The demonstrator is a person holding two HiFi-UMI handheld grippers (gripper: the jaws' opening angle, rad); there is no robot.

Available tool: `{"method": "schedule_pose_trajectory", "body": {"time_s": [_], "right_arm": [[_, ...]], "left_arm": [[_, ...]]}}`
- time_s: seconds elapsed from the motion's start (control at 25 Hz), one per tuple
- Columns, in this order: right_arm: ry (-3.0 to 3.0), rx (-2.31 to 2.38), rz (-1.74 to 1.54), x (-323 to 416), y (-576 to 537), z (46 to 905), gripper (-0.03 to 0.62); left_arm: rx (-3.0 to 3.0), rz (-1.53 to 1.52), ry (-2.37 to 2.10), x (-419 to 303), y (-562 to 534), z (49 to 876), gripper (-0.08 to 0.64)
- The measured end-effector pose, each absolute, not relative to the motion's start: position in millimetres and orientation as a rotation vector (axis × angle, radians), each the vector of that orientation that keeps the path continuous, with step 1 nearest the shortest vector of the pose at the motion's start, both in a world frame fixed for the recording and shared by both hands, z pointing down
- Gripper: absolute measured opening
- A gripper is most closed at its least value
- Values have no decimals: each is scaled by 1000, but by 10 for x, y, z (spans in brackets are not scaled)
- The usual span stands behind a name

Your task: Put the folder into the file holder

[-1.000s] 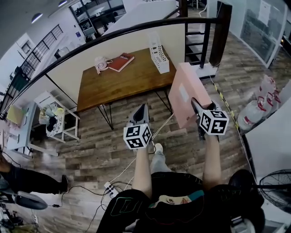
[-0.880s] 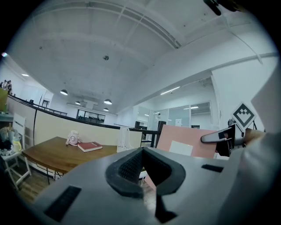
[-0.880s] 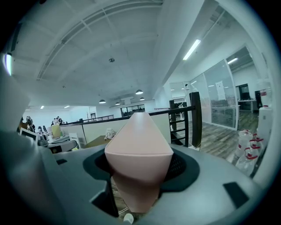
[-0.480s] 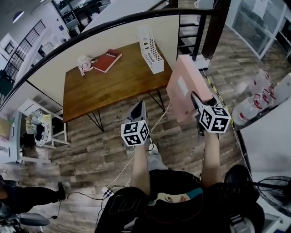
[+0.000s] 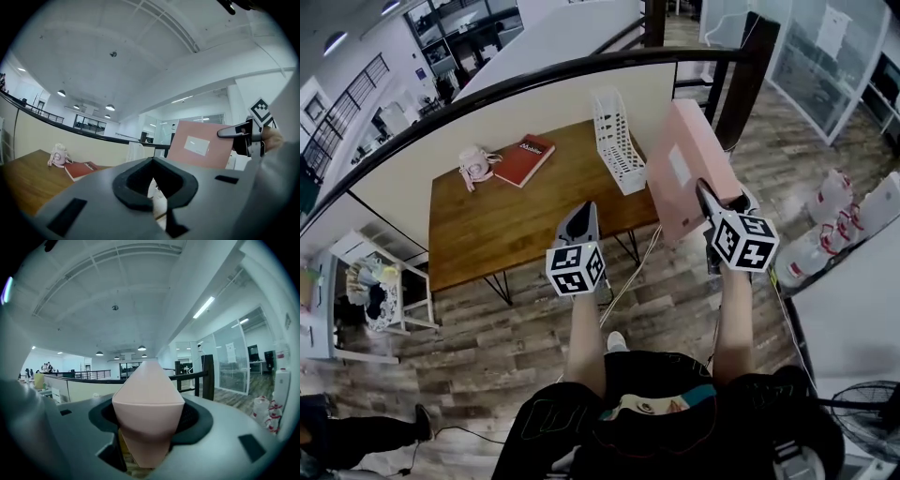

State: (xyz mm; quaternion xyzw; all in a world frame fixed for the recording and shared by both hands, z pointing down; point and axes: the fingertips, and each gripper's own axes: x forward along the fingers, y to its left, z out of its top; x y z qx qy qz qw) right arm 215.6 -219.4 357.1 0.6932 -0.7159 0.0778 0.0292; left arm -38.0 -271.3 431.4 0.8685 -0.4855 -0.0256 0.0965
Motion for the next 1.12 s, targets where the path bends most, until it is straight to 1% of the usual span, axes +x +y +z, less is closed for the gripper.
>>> {"method": "schedule_pose_trajectory", "body": {"time_s": [0.12, 0.44, 1.12], "right_arm": [[-2193, 2161, 149, 2082, -2471, 3383, 285], [-2269, 2166, 99, 1863, -3086, 3138, 285], [-2306, 2055, 67, 1705, -3827, 3058, 285]], "left_arm": [[2595, -104, -1457, -489, -3015, 4157, -3], [2608, -184, -1498, -706, -3600, 3942, -3], [2587, -208, -1494, -602, -4200, 3983, -3]]}}
